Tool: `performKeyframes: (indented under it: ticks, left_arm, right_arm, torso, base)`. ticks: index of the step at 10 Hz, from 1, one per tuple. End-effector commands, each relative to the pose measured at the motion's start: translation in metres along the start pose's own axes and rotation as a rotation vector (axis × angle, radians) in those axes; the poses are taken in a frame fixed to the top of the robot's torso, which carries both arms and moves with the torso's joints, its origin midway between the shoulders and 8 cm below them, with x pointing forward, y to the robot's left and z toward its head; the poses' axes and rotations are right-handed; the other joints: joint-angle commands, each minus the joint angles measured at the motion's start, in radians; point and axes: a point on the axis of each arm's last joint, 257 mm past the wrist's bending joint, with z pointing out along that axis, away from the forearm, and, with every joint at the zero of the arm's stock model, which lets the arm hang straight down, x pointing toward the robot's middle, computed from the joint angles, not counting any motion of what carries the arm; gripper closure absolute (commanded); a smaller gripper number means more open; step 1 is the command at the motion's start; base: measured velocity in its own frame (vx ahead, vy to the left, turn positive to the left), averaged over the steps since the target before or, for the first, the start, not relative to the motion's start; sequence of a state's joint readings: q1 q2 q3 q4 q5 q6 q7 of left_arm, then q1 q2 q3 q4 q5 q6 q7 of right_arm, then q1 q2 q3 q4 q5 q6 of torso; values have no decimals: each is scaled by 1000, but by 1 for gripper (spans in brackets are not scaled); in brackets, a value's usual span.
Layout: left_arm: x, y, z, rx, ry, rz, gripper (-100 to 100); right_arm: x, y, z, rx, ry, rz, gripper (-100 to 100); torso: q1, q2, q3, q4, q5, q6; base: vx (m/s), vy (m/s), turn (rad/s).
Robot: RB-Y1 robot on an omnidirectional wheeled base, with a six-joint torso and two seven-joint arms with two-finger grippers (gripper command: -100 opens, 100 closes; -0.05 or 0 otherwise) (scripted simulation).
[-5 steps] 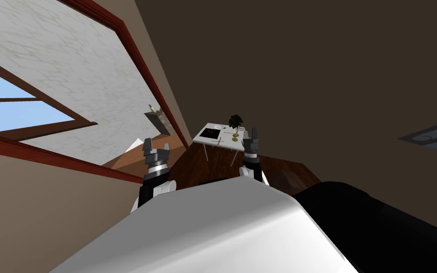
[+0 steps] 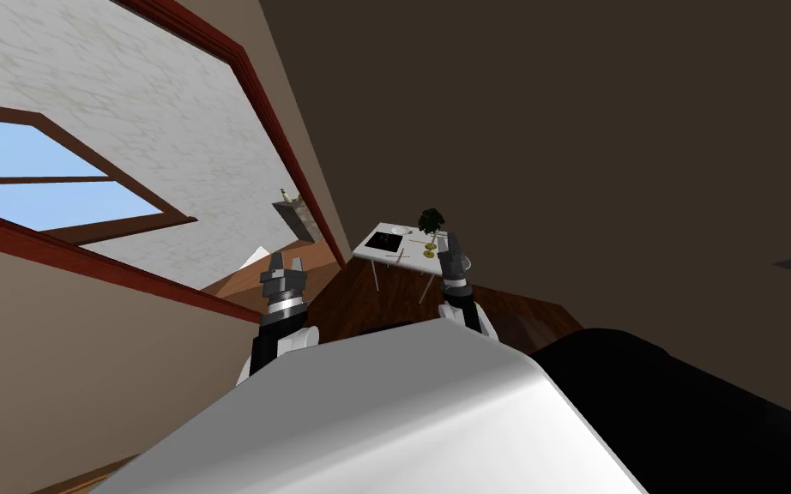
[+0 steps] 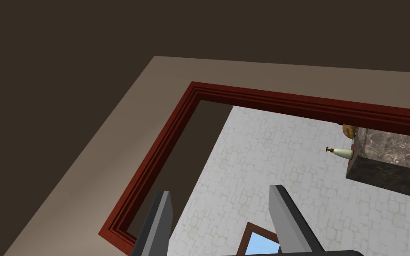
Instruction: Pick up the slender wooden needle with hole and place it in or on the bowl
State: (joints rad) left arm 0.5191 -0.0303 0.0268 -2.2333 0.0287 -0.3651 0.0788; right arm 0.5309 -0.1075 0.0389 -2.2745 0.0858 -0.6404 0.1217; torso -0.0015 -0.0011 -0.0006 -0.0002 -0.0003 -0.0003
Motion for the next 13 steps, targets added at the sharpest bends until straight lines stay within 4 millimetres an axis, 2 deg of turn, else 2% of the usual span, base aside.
performKeyframes:
  ticks: [1, 8, 13]
  left_arm:
    - [0, 0, 0, 0, 0, 0, 0]
    - [0, 0, 0, 0, 0, 0, 0]
    - [0, 0, 0, 0, 0, 0, 0]
  right_arm:
    - [9, 5, -2, -21, 71, -49, -100]
    - [42, 22, -12, -105, 300, -218, -100]
    - [69, 31, -28, -183, 481, -348, -100]
  torso:
    - [0, 0, 0, 0, 0, 0]
    - [-1, -1, 0, 0, 0, 0]
    - [-1, 0, 0, 0, 0, 1]
  base:
    - [23, -23, 186]
    - [18, -33, 171]
    - [15, -32, 182]
